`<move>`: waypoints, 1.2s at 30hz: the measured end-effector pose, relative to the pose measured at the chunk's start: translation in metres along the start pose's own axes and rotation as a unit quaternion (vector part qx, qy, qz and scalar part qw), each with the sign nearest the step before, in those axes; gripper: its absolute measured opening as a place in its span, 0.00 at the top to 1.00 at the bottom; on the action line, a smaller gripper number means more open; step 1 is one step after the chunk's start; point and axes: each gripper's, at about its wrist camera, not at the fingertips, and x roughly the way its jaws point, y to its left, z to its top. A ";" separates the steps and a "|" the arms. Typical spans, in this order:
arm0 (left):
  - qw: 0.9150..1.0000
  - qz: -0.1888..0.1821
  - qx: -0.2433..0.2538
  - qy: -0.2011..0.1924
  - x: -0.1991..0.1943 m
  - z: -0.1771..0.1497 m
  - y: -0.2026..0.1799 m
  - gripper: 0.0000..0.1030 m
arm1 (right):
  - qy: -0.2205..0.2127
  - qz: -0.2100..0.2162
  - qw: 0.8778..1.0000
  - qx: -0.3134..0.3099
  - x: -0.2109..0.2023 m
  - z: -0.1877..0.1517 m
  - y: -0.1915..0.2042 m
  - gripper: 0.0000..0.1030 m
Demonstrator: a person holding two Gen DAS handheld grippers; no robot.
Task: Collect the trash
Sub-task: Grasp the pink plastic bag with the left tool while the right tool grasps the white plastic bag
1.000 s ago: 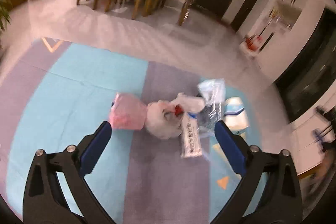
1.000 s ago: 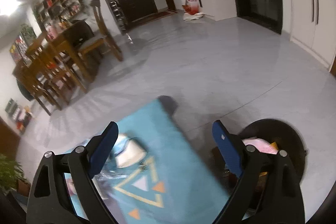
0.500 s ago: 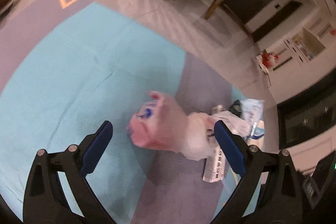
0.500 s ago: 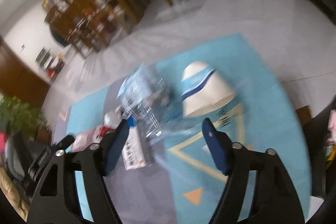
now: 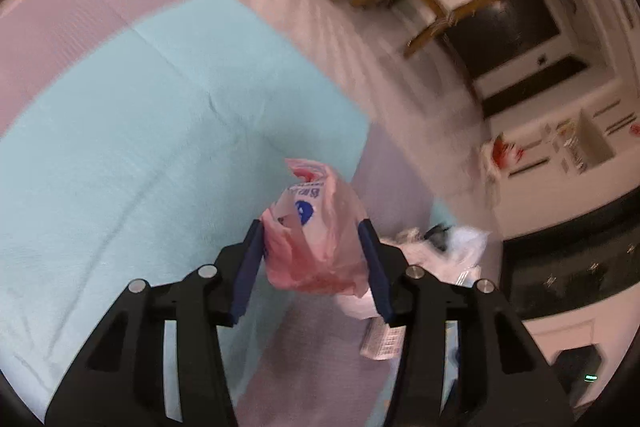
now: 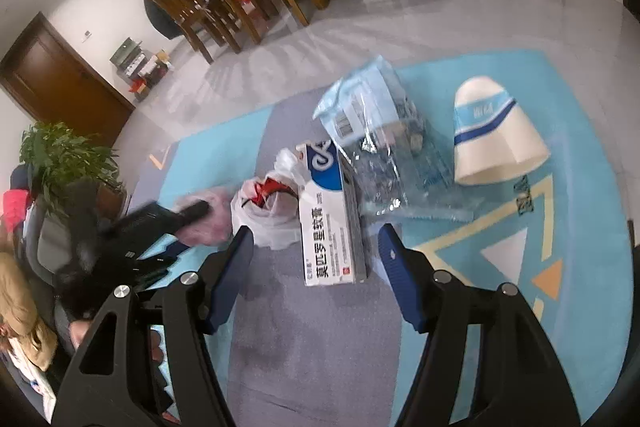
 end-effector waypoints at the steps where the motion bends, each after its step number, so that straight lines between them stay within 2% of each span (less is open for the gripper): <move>1: 1.000 -0.003 -0.002 -0.004 -0.007 0.000 -0.001 0.52 | 0.004 -0.001 1.000 0.003 0.004 0.002 0.002 0.36; 4: 1.000 -0.008 0.003 -0.016 -0.030 0.000 -0.004 0.52 | 0.021 -0.012 1.000 -0.008 0.023 0.008 0.020 0.36; 9: 0.999 0.017 0.030 -0.026 -0.047 -0.002 -0.008 0.52 | 0.028 -0.037 0.998 -0.030 0.061 0.017 0.064 0.36; 12: 0.999 0.015 0.037 -0.028 -0.056 0.001 -0.005 0.52 | 0.037 -0.069 0.995 -0.059 0.085 0.018 0.084 0.36; 16: 0.998 0.015 0.046 -0.037 -0.069 0.006 -0.004 0.51 | 0.050 -0.082 0.992 -0.078 0.110 0.011 0.091 0.36; 18: 0.998 0.014 0.049 -0.042 -0.073 0.007 -0.005 0.49 | 0.052 -0.102 0.989 -0.090 0.119 0.007 0.093 0.36; 22: 0.999 0.009 0.040 -0.036 -0.072 0.007 -0.003 0.49 | 0.059 -0.126 0.986 -0.091 0.132 0.003 0.087 0.37; 24: 0.999 0.003 0.039 -0.027 -0.070 0.008 -0.003 0.49 | 0.061 -0.134 0.985 -0.091 0.137 0.001 0.084 0.46; 27: 0.999 0.006 0.044 -0.029 -0.070 0.007 -0.006 0.48 | 0.061 -0.138 0.983 -0.103 0.133 -0.001 0.082 0.64; 29: 0.998 0.009 0.049 -0.033 -0.070 0.006 -0.008 0.48 | 0.065 -0.123 0.985 -0.102 0.123 -0.002 0.078 0.71; 32: 0.998 0.011 0.055 -0.033 -0.069 0.003 -0.013 0.48 | 0.053 -0.092 0.989 -0.100 0.095 -0.003 0.075 0.73; 36: 0.998 0.008 0.058 -0.021 -0.067 -0.001 -0.016 0.48 | 0.034 -0.085 0.990 -0.107 0.052 -0.010 0.073 0.73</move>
